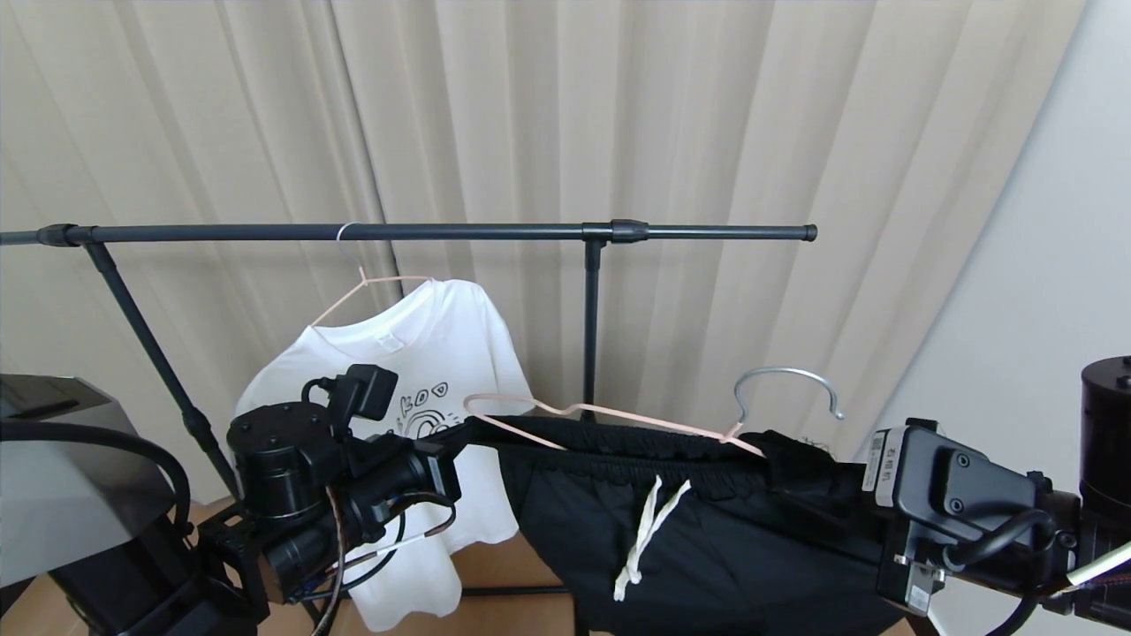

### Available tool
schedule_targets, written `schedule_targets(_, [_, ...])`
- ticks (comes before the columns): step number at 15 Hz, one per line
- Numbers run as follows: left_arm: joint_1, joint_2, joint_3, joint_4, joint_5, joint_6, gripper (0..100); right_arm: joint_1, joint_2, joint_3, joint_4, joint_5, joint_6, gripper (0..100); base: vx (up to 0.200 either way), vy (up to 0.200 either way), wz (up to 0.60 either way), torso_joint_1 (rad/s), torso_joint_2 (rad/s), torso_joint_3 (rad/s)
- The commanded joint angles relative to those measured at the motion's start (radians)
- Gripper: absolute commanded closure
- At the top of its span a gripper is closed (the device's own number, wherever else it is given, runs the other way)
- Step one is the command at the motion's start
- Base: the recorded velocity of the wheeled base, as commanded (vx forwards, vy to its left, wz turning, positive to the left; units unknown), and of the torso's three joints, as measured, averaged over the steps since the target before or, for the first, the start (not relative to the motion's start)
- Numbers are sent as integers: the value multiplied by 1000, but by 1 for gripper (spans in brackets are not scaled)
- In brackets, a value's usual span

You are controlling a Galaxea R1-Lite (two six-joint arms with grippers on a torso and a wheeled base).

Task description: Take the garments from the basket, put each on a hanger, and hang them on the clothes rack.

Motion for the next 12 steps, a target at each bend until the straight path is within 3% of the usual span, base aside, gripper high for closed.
schedule_targets(1, [4, -5, -2, 0, 1, -1, 100, -15, 6, 4, 16, 0, -25, 100, 0, 0, 0, 0, 0, 0])
schedule_targets(12, [4, -51, -1, 21, 1, -1, 100, -112, 188, -7, 9, 0, -92, 100, 0, 0, 0, 0, 0, 0])
